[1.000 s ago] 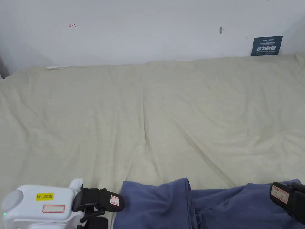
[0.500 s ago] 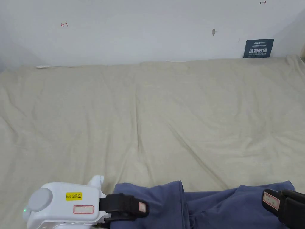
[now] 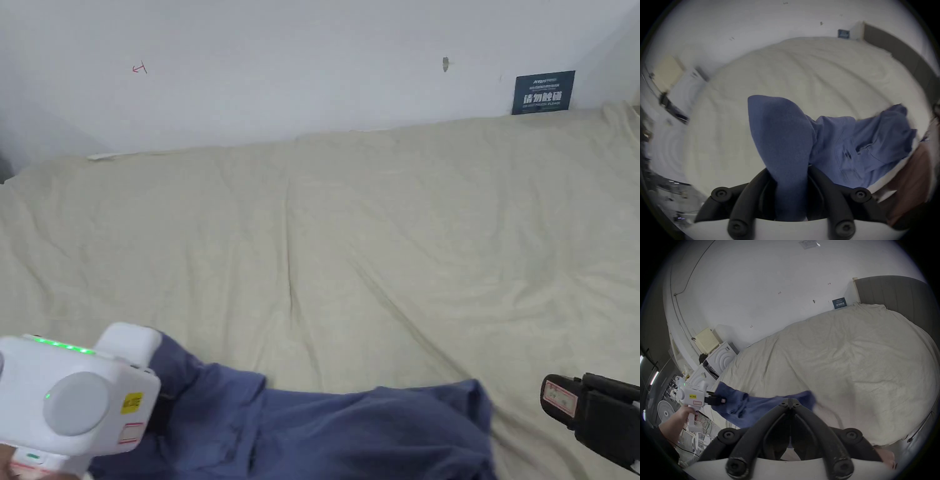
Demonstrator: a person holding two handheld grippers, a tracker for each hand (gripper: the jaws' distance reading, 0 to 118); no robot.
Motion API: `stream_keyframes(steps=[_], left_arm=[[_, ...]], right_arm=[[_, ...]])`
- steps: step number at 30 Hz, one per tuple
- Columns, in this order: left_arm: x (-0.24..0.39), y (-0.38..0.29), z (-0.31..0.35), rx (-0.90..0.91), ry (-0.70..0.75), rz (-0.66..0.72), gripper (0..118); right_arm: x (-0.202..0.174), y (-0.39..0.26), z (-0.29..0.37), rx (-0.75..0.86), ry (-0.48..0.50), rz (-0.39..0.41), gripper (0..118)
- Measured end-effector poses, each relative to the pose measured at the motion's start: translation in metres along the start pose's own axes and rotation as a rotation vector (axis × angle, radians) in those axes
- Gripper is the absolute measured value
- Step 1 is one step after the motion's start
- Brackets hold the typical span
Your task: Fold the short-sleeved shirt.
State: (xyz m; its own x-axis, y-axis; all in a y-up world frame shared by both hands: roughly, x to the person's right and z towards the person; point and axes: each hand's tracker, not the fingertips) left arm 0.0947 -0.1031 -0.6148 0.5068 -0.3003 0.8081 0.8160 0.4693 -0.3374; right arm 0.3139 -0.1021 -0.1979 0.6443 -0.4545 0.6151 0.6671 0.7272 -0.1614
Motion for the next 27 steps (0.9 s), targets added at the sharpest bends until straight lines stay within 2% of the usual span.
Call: stream_keyframes(steps=[4,7,10,12,14,15,17,18,20,23,25,27], left_arm=[[0.015,0.002,0.010,0.007,0.151,-0.131,16],[0.059,0.015,0.015,0.012,0.120,-0.219,16],[0.106,0.035,0.020,-0.019,-0.161,-0.148,16],[0.135,0.048,0.015,-0.092,-0.394,-0.041,16],[0.168,0.059,0.004,-0.175,-0.549,0.012,20],[0.183,0.063,0.000,-0.191,-0.571,0.003,41],[0.205,0.068,-0.010,-0.201,-0.633,-0.024,102],[0.211,0.069,-0.017,-0.231,-0.700,0.008,118],[0.211,0.069,-0.017,-0.288,-0.807,0.093,118],[0.183,0.070,-0.004,-0.236,-0.967,0.234,118],[0.156,0.069,0.012,-0.134,-0.944,0.271,118],[0.135,0.064,0.028,-0.037,-0.820,0.249,118]], right_arm=[[0.010,0.000,0.001,0.006,-0.001,-0.003,0],[0.018,0.001,0.005,0.016,-0.003,-0.029,0],[0.024,0.001,0.009,0.028,-0.007,-0.047,0],[0.026,0.000,0.013,0.032,-0.012,-0.052,0],[0.029,0.000,0.017,0.037,-0.017,-0.059,0],[0.030,0.000,0.018,0.039,-0.022,-0.062,0],[0.033,0.000,0.021,0.042,-0.031,-0.073,0],[0.035,0.000,0.022,0.043,-0.034,-0.080,0],[0.037,-0.001,0.024,0.041,-0.037,-0.088,0],[0.039,-0.003,0.024,0.041,-0.039,-0.091,0],[0.042,-0.002,0.023,0.039,-0.038,-0.095,0],[0.043,-0.001,0.020,0.038,-0.036,-0.098,0]])
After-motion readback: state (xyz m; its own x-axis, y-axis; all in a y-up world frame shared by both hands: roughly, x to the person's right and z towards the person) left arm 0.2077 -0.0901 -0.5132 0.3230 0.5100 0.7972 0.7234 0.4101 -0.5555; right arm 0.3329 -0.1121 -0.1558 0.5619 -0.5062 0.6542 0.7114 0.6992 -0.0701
